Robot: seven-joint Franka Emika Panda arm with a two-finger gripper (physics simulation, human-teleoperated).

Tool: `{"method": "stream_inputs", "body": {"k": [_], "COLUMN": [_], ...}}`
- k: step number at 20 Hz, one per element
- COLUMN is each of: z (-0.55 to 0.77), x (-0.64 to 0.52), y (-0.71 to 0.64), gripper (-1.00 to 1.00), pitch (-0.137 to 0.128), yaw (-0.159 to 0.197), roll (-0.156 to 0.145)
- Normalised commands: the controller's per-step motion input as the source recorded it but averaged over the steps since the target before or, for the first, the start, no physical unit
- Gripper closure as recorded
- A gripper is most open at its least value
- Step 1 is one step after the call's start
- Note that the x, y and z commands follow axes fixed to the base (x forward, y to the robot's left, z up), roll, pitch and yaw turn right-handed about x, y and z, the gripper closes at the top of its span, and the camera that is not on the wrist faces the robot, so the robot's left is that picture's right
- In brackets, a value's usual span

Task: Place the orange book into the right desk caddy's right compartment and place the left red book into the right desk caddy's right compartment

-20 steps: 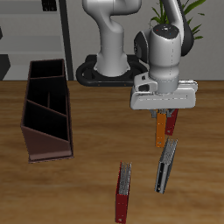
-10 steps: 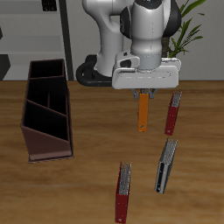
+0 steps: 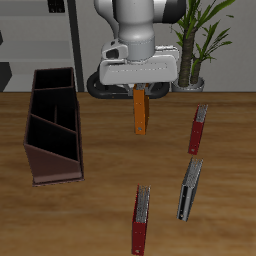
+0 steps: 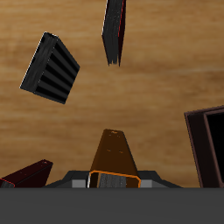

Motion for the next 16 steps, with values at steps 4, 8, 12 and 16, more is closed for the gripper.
{"method": "stream_inputs", "body": {"k": [4, 8, 12, 16], "z": [0.15, 0.06, 0.16, 0.14], "x": [-0.14, -0.13, -0.05, -0.16], "y": [-0.32, -0.41, -0.48, -0.39], "gripper": [1.00, 1.00, 1.00, 1.00], "pitch": [0.009, 0.054, 0.027, -0.033], "yaw": [0.025, 0.017, -0.021, -0.033], "roll": [0.049, 0.045, 0.014, -0.030]}}
